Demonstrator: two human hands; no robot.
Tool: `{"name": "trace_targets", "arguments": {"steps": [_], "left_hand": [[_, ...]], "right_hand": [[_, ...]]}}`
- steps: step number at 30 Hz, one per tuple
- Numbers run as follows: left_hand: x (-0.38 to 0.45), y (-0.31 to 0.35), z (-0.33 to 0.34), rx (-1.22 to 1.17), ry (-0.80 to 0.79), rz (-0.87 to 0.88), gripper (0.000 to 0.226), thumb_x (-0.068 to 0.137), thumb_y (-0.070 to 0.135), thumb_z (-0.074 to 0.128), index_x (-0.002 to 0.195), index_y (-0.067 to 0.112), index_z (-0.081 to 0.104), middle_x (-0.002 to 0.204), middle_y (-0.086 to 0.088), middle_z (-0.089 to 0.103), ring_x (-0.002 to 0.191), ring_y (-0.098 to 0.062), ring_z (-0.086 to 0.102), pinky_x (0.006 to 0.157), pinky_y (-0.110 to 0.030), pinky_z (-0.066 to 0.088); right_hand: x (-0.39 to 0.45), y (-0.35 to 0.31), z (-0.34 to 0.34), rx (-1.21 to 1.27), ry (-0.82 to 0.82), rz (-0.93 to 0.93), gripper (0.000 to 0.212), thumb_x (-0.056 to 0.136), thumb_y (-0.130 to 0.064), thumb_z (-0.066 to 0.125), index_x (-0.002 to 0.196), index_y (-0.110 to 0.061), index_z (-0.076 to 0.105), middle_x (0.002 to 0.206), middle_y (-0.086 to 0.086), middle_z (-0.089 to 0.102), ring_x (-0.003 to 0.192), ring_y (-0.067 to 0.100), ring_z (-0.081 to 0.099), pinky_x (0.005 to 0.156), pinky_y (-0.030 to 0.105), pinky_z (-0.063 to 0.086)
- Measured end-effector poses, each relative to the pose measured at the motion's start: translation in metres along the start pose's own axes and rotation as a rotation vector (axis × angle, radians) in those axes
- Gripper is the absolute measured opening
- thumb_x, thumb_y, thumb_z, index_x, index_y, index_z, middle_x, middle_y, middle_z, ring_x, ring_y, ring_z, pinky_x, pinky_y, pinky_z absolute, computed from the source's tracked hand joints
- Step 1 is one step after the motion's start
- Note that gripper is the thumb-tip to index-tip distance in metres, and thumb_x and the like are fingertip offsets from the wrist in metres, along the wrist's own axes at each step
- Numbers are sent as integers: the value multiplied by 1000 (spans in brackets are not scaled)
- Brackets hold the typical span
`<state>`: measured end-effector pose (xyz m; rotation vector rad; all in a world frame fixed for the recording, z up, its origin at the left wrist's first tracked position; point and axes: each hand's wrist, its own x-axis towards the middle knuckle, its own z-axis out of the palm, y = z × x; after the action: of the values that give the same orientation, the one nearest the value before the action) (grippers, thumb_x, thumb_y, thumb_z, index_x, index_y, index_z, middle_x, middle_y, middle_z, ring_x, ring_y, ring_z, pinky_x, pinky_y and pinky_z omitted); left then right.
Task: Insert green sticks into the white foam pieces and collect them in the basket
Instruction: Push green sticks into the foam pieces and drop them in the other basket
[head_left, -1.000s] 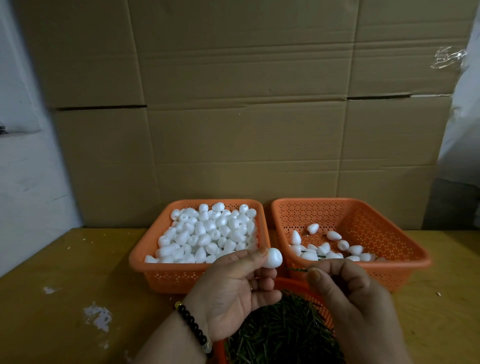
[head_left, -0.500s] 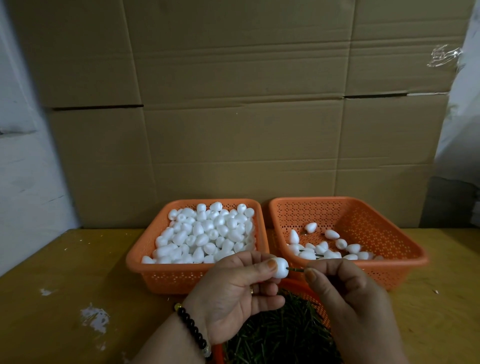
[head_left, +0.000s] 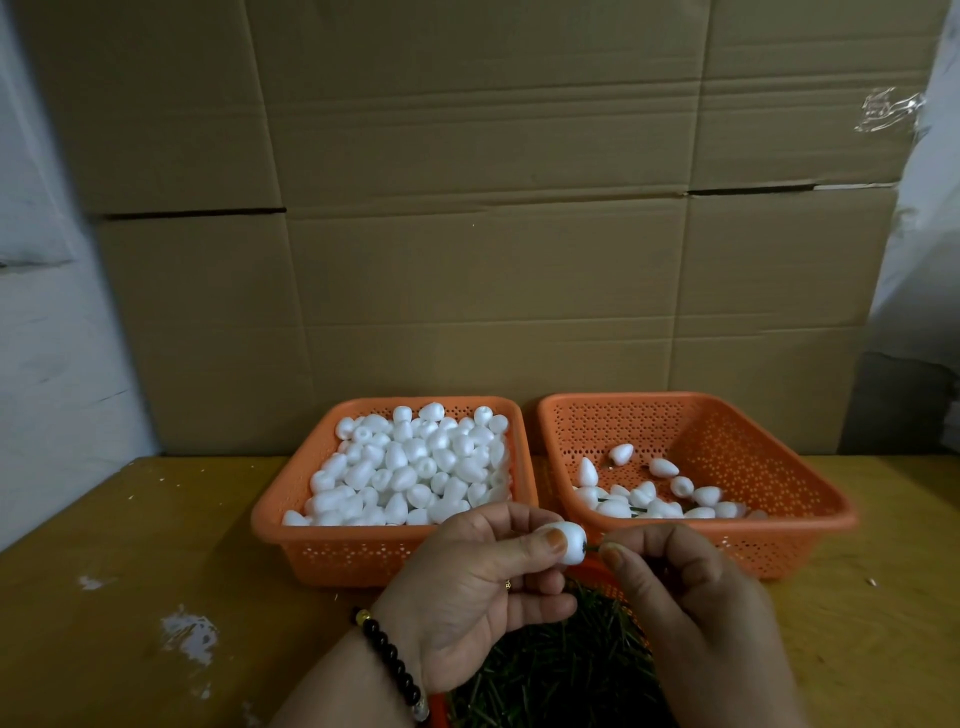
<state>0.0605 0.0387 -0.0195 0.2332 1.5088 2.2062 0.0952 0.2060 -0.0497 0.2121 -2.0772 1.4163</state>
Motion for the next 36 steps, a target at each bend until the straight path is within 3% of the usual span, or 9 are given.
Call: {"name": "trace_targets", "arguments": {"steps": [2, 5, 11, 15, 20, 25, 28, 32, 36], "left_hand": [[0, 0, 0, 3, 3, 3, 26, 64, 11, 79, 88, 5, 75, 86, -14, 70, 65, -14, 62, 61, -31, 57], [0, 0, 1, 11, 10, 3, 28, 62, 11, 79, 89, 5, 74, 86, -14, 70, 65, -14, 62, 60, -31, 57], [-1, 0, 0, 30, 6, 9, 26, 64, 11, 78, 90, 5, 73, 87, -13, 70, 66, -14, 63, 62, -31, 57], [0, -1, 0, 39, 10, 9, 28, 67, 10, 76, 94, 3, 71, 87, -14, 70, 66, -15, 63, 62, -31, 57], [0, 0, 1, 45, 15, 10, 29, 68, 9, 75, 95, 4, 70, 88, -15, 70, 70, -18, 66, 63, -32, 57], [0, 1, 1, 9, 0, -13, 31, 69, 8, 73, 99, 3, 67, 92, -16, 71, 76, -22, 68, 63, -32, 57], [0, 1, 1, -46, 1, -16, 31, 71, 6, 71, 101, 3, 66, 91, -16, 70, 77, -24, 69, 64, -34, 57], [1, 5, -1, -151, 9, 0, 26, 70, 0, 67, 96, 2, 67, 88, -18, 68, 75, -27, 68, 65, -37, 59], [0, 7, -5, -257, -23, 13, 27, 73, -8, 64, 99, -1, 67, 89, -21, 67, 77, -29, 68, 67, -39, 59]], "right_hand": [[0, 0, 0, 25, 1, -2, 3, 71, -29, 69, 69, -32, 69, 71, -13, 69, 64, 1, 62, 53, 7, 43], [0, -1, 0, 52, 10, -5, 7, 67, -37, 64, 70, -32, 69, 72, -12, 70, 64, 1, 63, 53, 7, 43], [0, 1, 1, 35, -11, -20, 11, 68, -39, 63, 77, -36, 68, 74, -11, 70, 63, 0, 63, 55, 14, 48], [1, 3, 1, 4, -8, -32, 9, 74, -25, 70, 72, -33, 69, 70, -12, 70, 62, 1, 63, 53, 10, 45], [0, 0, 1, 28, -11, -18, 13, 68, -40, 62, 80, -38, 68, 70, -11, 70, 59, 2, 62, 51, 9, 44], [1, 4, 1, 15, -34, 6, 15, 74, -18, 73, 71, -32, 70, 71, -11, 71, 61, 0, 63, 54, 8, 45], [1, 4, 1, 30, -54, 26, 20, 73, -14, 76, 81, -31, 70, 78, -17, 72, 67, -3, 65, 58, 7, 47], [1, 1, 2, 86, -46, 42, 31, 63, -35, 71, 93, -35, 66, 88, -22, 70, 78, -5, 66, 65, 7, 49], [0, 1, 4, 61, -58, 36, 35, 60, -39, 71, 95, -37, 65, 92, -23, 70, 83, -5, 66, 69, 9, 50]]}}
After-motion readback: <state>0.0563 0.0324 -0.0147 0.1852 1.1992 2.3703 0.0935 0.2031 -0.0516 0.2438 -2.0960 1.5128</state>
